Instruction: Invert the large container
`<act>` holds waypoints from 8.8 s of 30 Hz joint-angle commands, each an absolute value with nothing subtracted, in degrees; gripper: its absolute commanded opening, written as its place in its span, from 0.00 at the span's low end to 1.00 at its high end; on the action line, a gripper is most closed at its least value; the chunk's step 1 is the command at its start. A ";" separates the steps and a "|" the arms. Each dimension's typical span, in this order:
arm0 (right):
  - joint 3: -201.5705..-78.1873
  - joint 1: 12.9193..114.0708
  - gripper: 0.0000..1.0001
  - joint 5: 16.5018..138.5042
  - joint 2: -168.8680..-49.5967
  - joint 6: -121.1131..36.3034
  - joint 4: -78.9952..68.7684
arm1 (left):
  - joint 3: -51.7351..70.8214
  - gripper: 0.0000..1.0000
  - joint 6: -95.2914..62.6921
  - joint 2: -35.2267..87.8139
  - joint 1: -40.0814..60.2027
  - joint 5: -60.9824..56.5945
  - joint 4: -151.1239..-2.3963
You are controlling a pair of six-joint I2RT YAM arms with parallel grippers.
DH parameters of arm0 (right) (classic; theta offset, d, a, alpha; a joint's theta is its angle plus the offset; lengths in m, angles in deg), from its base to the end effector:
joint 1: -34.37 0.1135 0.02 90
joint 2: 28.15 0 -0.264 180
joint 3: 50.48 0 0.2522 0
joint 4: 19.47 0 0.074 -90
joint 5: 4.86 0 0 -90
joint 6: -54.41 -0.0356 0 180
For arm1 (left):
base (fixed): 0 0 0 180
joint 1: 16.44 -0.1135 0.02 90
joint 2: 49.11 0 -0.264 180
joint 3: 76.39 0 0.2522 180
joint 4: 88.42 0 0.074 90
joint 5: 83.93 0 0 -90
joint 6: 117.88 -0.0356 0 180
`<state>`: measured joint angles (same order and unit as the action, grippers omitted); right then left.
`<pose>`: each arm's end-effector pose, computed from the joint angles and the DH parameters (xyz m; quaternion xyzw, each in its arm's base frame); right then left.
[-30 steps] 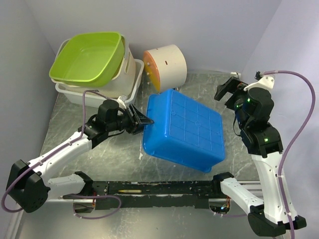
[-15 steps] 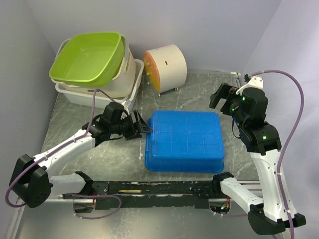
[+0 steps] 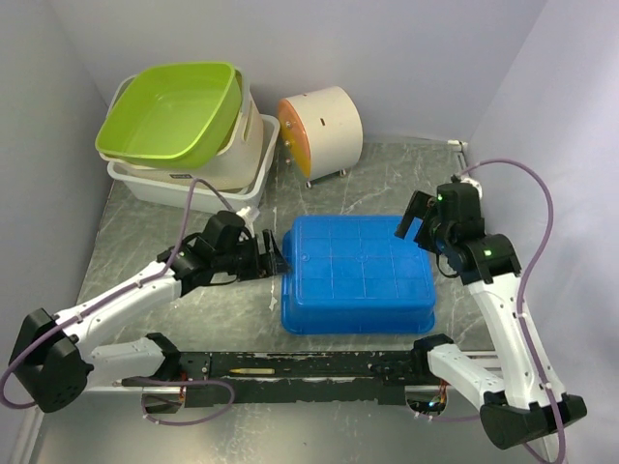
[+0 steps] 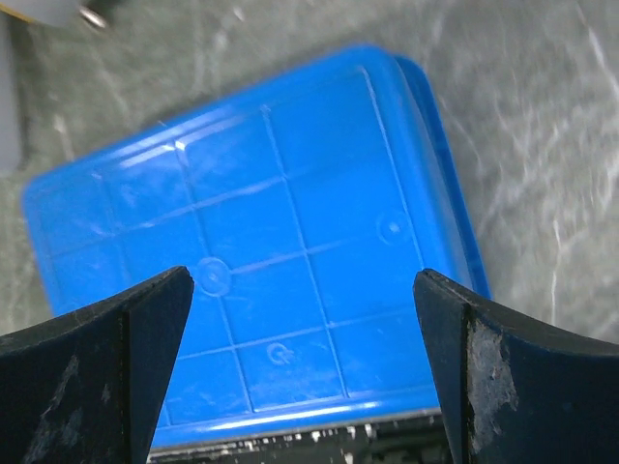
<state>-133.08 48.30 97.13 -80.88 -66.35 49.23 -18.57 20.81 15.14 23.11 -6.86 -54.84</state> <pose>0.1606 0.0322 0.3810 0.1759 0.8808 0.0762 0.4331 0.1793 -0.1584 0.2532 -0.0243 0.9015 -0.3655 0.2304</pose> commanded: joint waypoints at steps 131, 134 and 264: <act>-115.04 32.21 1.00 92.02 -70.31 -75.40 53.35 | 23.79 0.87 -14.35 52.73 32.12 -4.76 -49.33; -114.35 32.25 1.00 91.91 -69.92 -75.71 53.44 | 24.49 0.88 -15.78 53.36 32.14 -4.98 -49.12; -139.50 52.86 1.00 94.76 -118.84 -69.66 23.20 | 1.77 0.89 4.56 10.47 33.29 13.48 -37.30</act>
